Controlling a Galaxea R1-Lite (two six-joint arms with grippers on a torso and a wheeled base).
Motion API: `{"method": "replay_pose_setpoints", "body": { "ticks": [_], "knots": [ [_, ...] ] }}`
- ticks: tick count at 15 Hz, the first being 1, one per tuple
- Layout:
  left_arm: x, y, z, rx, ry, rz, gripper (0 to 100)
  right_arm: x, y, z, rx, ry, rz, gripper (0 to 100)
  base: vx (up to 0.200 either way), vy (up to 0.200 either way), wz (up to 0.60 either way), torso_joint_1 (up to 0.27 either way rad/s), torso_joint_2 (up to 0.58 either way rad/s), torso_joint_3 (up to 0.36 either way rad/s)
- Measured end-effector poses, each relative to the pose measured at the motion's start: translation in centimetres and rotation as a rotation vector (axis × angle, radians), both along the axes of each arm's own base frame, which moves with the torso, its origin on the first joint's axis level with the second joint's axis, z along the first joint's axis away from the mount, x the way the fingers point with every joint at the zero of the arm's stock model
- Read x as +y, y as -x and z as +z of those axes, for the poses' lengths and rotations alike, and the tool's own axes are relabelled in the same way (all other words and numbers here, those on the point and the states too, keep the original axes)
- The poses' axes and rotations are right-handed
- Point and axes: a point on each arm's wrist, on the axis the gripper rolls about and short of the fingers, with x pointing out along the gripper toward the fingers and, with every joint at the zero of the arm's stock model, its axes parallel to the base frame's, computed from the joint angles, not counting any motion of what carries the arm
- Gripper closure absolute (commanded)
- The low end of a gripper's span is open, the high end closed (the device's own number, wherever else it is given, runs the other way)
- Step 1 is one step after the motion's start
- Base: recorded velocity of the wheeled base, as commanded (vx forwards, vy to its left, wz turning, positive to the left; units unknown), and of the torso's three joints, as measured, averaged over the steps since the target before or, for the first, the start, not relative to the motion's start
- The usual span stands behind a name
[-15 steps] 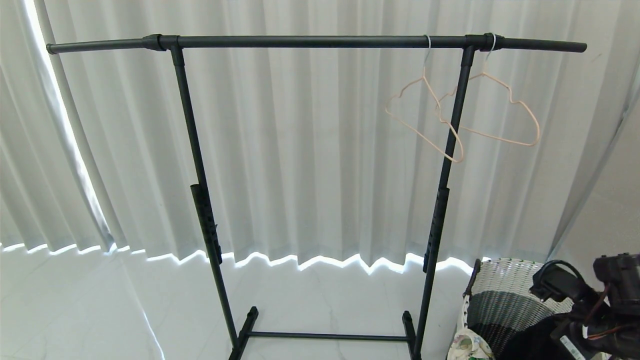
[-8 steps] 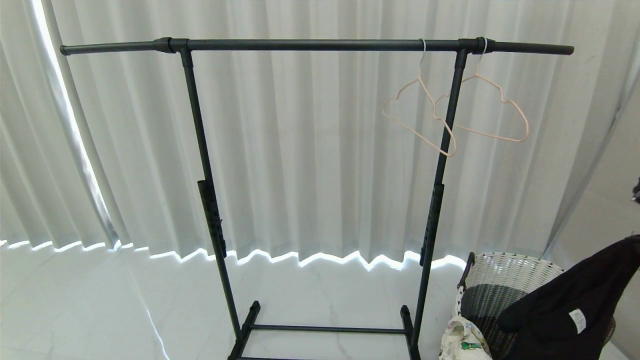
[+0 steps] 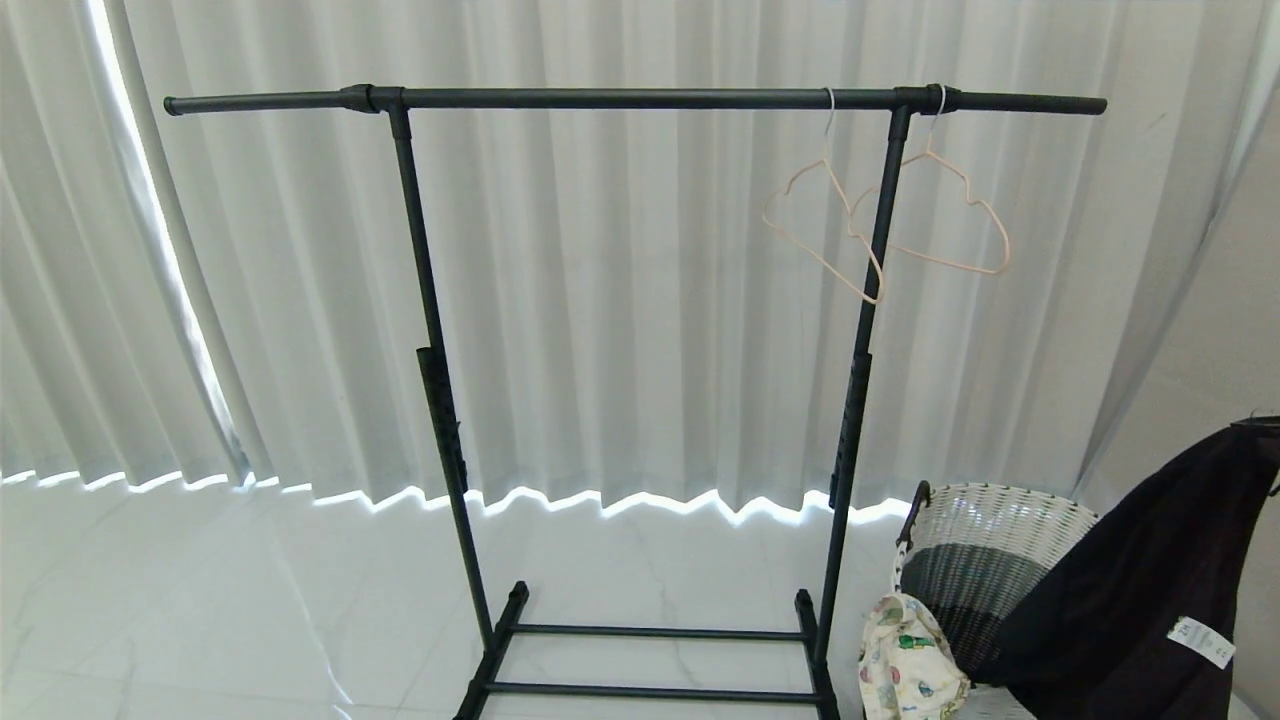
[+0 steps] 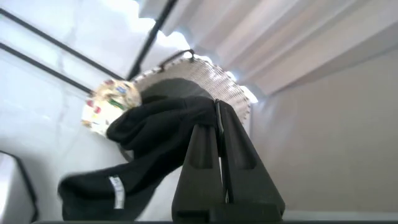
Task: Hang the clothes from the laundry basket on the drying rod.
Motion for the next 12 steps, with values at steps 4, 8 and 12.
{"method": "replay_pose_setpoints", "body": {
  "ticks": [4, 8, 12],
  "knots": [
    [0.0, 0.0, 0.0, 0.0, -0.004, 0.0, 0, 1.5, -0.1, 1.1, 0.002, -0.029, 0.088, 100, 0.0, 0.0, 0.0, 0.0, 0.0, 0.0],
    [0.0, 0.1, 0.5, -0.025, 0.045, -0.004, 0, 2.8, -0.2, 1.6, 0.012, -0.06, 0.163, 100, 0.0, 0.0, 0.0, 0.0, 0.0, 0.0],
    [0.1, 0.3, 6.1, -0.099, 0.1, -0.046, 0, 4.8, -0.2, 1.0, 0.084, -0.146, 0.292, 100, 0.0, 0.0, 0.0, 0.0, 0.0, 0.0]
  ]
}}
